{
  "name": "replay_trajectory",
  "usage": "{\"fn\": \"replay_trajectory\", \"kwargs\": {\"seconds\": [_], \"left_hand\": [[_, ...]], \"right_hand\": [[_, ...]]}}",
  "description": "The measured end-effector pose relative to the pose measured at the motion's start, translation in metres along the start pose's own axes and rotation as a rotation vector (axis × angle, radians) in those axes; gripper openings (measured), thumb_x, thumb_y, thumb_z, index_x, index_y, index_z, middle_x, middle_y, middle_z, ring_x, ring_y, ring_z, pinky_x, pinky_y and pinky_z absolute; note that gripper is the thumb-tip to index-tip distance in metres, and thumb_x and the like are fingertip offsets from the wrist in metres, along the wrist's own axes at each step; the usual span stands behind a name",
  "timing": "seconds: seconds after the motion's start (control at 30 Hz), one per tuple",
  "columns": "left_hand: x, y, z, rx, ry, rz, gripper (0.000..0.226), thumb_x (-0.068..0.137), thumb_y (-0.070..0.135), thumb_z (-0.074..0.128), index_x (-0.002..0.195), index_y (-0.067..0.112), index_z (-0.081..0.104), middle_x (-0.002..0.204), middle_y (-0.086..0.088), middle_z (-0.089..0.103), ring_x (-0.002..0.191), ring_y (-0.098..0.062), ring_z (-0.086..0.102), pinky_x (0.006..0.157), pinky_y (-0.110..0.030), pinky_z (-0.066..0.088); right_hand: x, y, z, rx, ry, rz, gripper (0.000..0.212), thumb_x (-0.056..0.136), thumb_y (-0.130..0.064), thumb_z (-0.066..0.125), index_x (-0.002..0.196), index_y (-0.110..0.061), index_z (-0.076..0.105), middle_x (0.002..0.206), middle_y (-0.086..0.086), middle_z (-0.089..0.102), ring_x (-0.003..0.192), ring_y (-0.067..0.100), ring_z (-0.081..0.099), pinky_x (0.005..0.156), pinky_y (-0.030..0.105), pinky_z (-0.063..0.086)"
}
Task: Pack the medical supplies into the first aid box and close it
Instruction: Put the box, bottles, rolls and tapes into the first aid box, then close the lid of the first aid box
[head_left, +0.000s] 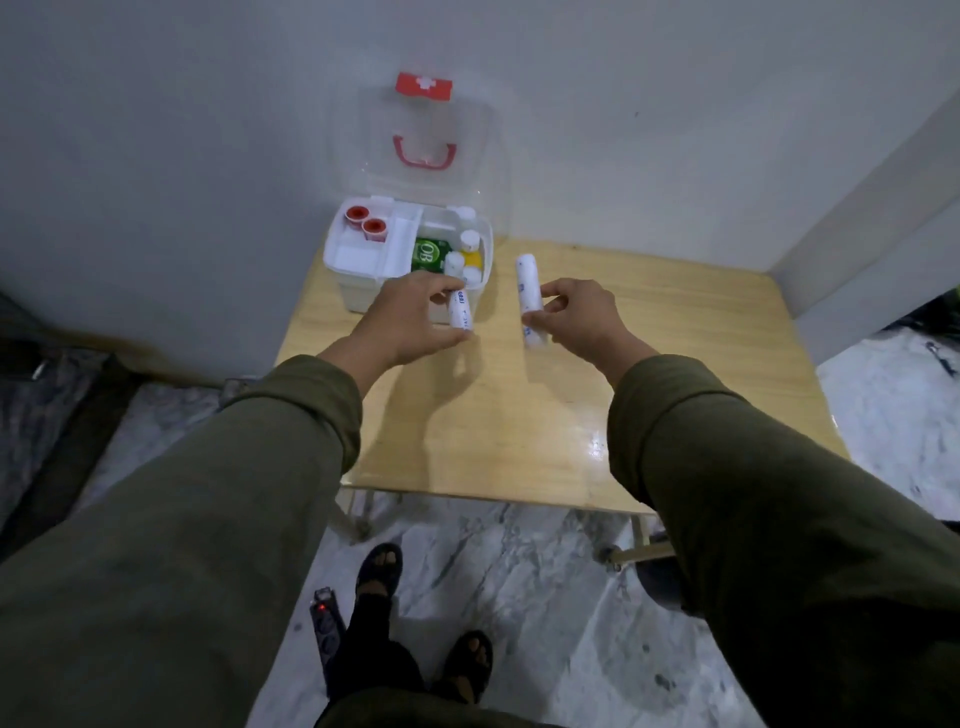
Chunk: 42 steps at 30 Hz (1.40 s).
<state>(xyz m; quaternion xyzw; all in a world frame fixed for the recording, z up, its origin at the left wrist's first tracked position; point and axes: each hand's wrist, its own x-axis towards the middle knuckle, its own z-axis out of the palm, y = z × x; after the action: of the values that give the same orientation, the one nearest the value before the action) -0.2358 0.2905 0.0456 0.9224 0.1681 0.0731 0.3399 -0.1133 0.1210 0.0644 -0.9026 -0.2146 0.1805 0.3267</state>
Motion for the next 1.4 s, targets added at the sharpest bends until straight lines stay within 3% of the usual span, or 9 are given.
{"fn": "replay_trajectory", "kwargs": {"seconds": [0.27, 0.43, 0.57, 0.8, 1.03, 1.13, 1.2, 1.3, 1.4], "left_hand": [[0.033, -0.051, -0.093, 0.081, 0.041, -0.029, 0.065, 0.069, 0.022, 0.082, 0.128, 0.016, 0.057, 0.125, -0.003, 0.061, 0.096, -0.007, 0.053, 0.087, -0.017, 0.038], [0.053, -0.086, -0.116, 0.084, -0.005, -0.055, 0.064, 0.07, 0.017, 0.081, 0.128, 0.019, 0.056, 0.129, -0.005, 0.059, 0.097, -0.007, 0.049, 0.086, -0.022, 0.041], [0.071, -0.109, -0.115, 0.053, -0.056, -0.053, 0.064, 0.069, 0.016, 0.081, 0.128, 0.019, 0.056, 0.13, -0.006, 0.058, 0.102, -0.01, 0.052, 0.086, -0.022, 0.044], [0.093, -0.131, -0.108, 0.118, -0.205, -0.039, 0.064, 0.07, 0.026, 0.08, 0.129, 0.024, 0.056, 0.129, -0.004, 0.048, 0.116, -0.022, 0.046, 0.096, -0.032, 0.04], [0.106, -0.14, -0.109, 0.119, -0.255, 0.002, 0.06, 0.067, 0.034, 0.081, 0.123, 0.024, 0.062, 0.108, 0.004, 0.044, 0.1, -0.015, 0.043, 0.09, -0.029, 0.039], [0.114, -0.14, -0.114, 0.046, -0.122, 0.046, 0.044, 0.069, 0.039, 0.079, 0.108, 0.023, 0.068, 0.099, 0.005, 0.052, 0.087, -0.013, 0.05, 0.08, -0.029, 0.045], [0.122, -0.136, -0.119, -0.057, 0.065, 0.032, 0.036, 0.075, 0.042, 0.074, 0.102, 0.02, 0.065, 0.094, 0.003, 0.056, 0.082, -0.013, 0.053, 0.072, -0.026, 0.046], [0.139, -0.128, -0.125, -0.185, 0.247, -0.038, 0.043, 0.086, 0.042, 0.061, 0.121, 0.018, 0.05, 0.106, -0.002, 0.054, 0.09, -0.016, 0.054, 0.074, -0.026, 0.045], [0.155, -0.121, -0.128, -0.249, 0.275, -0.115, 0.054, 0.093, 0.046, 0.045, 0.14, 0.022, 0.031, 0.133, -0.009, 0.043, 0.112, -0.021, 0.051, 0.092, -0.033, 0.046]], "right_hand": [[0.039, -0.079, 0.025, 0.143, 0.03, -0.068, 0.042, 0.078, -0.021, 0.073, 0.117, -0.009, 0.064, 0.086, 0.005, 0.068, 0.085, 0.02, 0.064, 0.089, 0.042, 0.054], [0.065, -0.112, 0.058, 0.189, -0.014, -0.044, 0.048, 0.081, -0.019, 0.071, 0.125, -0.007, 0.058, 0.105, 0.01, 0.069, 0.091, 0.021, 0.066, 0.086, 0.032, 0.055], [0.085, -0.125, 0.085, 0.133, -0.015, -0.007, 0.042, 0.081, -0.023, 0.07, 0.12, -0.009, 0.062, 0.091, 0.003, 0.065, 0.086, 0.017, 0.062, 0.071, 0.024, 0.053], [0.109, -0.125, 0.109, 0.022, -0.025, 0.092, 0.042, 0.08, -0.024, 0.071, 0.117, -0.007, 0.062, 0.11, 0.011, 0.068, 0.097, 0.024, 0.065, 0.089, 0.038, 0.054], [0.114, -0.13, 0.115, -0.033, -0.002, 0.076, 0.049, 0.081, -0.029, 0.071, 0.123, -0.009, 0.056, 0.122, 0.012, 0.063, 0.108, 0.025, 0.06, 0.091, 0.029, 0.046], [0.112, -0.137, 0.104, 0.039, 0.138, 0.032, 0.038, 0.087, -0.027, 0.063, 0.121, -0.012, 0.055, 0.092, 0.007, 0.069, 0.09, 0.023, 0.066, 0.088, 0.036, 0.054], [0.114, -0.144, 0.091, 0.177, 0.299, -0.011, 0.034, 0.091, -0.026, 0.058, 0.122, -0.016, 0.049, 0.074, -0.005, 0.059, 0.081, 0.023, 0.066, 0.085, 0.042, 0.056], [0.126, -0.156, 0.072, 0.359, 0.467, -0.028, 0.044, 0.09, -0.038, 0.053, 0.128, -0.029, 0.034, 0.084, -0.005, 0.057, 0.085, 0.028, 0.066, 0.082, 0.048, 0.056], [0.138, -0.168, 0.06, 0.385, 0.453, -0.029, 0.053, 0.088, -0.052, 0.045, 0.134, -0.046, 0.019, 0.103, 0.008, 0.062, 0.093, 0.029, 0.064, 0.086, 0.051, 0.054]]}}
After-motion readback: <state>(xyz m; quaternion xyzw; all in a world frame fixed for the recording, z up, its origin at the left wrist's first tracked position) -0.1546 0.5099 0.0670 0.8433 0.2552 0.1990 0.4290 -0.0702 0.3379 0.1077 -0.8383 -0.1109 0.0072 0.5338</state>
